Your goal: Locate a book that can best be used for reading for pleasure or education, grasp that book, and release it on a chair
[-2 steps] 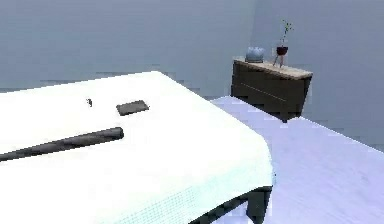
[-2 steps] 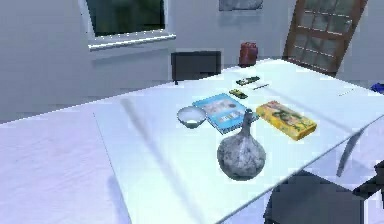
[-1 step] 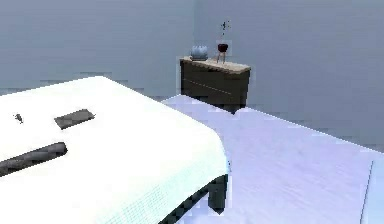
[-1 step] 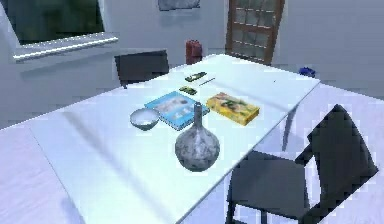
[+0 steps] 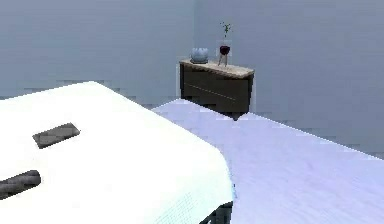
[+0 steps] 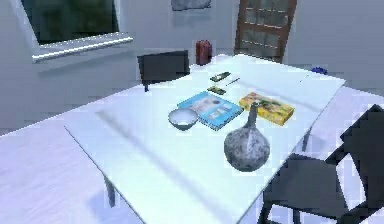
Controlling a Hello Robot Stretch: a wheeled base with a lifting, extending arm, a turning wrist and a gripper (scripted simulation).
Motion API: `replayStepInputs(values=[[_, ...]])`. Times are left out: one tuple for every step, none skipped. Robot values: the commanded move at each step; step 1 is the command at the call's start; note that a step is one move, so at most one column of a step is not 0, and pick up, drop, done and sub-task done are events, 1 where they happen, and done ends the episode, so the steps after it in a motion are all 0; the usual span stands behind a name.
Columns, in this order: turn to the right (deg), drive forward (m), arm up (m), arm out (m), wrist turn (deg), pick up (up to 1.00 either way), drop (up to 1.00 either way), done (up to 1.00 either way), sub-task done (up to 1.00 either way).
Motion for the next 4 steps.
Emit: replayStepInputs(values=[[42.0, 0.0, 0.0, 0.0, 0.0, 0.0, 0.0, 0.0, 0.0], [0.0, 1.0, 0.0, 0.0, 0.0, 0.0, 0.0, 0.0, 0.0], [0.0, 0.15, 0.0, 0.0, 0.0, 0.0, 0.0, 0.0, 0.0], [33.0, 0.0, 0.0, 0.0, 0.0, 0.0, 0.0, 0.0, 0.0]])
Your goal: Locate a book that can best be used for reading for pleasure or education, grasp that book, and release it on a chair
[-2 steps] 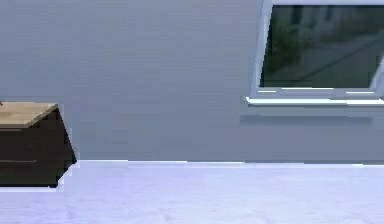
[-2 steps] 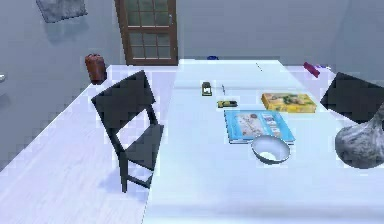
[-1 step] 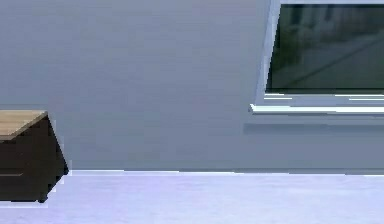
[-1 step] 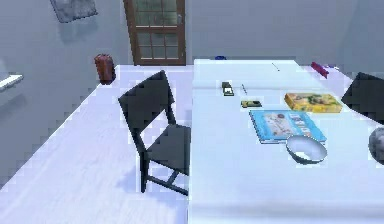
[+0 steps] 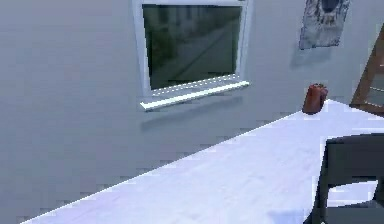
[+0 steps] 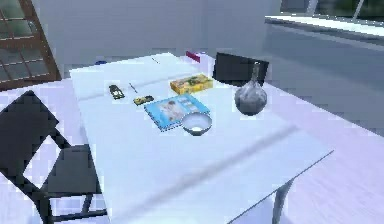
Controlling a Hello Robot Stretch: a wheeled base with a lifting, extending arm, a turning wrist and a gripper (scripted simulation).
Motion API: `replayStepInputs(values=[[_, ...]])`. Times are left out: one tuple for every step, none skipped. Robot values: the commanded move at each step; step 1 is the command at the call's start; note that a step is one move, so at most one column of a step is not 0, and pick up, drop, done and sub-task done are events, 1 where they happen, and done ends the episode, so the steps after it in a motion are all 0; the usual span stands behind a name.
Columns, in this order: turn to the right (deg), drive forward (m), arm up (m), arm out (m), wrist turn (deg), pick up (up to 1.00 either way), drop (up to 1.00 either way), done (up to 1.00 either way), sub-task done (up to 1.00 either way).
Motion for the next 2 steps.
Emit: replayStepInputs(values=[[0.0, 0.25, 0.0, 0.0, 0.0, 0.0, 0.0, 0.0, 0.0], [45.0, 0.0, 0.0, 0.0, 0.0, 0.0, 0.0, 0.0, 0.0]])
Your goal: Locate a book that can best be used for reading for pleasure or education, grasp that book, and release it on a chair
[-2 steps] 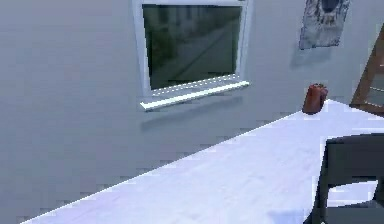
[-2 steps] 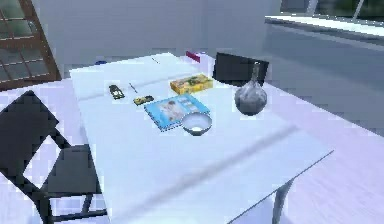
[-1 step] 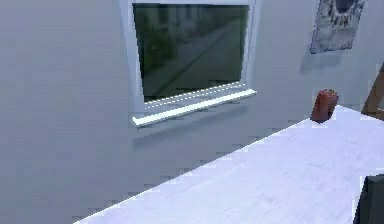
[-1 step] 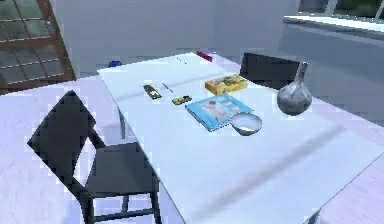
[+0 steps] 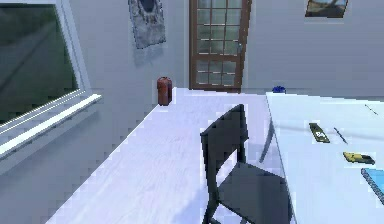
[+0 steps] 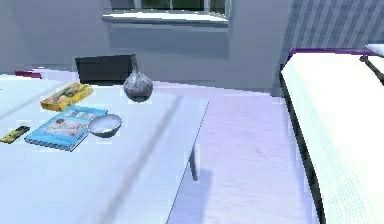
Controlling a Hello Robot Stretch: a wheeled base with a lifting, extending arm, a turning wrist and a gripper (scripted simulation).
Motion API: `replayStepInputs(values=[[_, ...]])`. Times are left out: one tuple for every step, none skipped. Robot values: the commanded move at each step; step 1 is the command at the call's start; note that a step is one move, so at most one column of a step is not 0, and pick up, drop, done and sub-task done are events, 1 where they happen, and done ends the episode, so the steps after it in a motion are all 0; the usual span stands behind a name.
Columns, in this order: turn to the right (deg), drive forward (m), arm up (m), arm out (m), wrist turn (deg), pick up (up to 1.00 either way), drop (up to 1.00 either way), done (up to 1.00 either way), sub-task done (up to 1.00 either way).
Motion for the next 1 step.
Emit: replayStepInputs(values=[[6.0, 0.0, 0.0, 0.0, 0.0, 0.0, 0.0, 0.0, 0.0]])
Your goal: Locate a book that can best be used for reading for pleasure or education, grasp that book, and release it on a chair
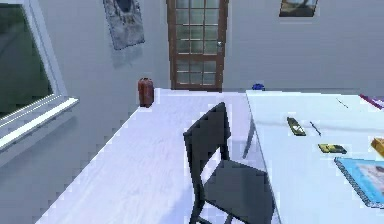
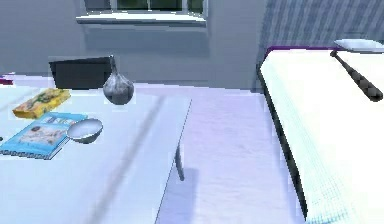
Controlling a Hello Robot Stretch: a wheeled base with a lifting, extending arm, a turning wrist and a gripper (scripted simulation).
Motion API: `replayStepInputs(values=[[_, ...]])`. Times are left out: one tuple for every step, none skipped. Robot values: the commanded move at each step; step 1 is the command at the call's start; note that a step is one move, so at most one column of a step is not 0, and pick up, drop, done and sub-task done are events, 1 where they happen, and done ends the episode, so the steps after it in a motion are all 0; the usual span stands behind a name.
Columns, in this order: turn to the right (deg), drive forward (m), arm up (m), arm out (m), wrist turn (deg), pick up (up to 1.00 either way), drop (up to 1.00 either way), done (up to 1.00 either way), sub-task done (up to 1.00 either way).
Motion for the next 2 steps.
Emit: replayStepInputs(values=[[0.0, 0.3, 0.0, 0.0, 0.0, 0.0, 0.0, 0.0, 0.0], [-21.0, 0.0, 0.0, 0.0, 0.0, 0.0, 0.0, 0.0, 0.0]])
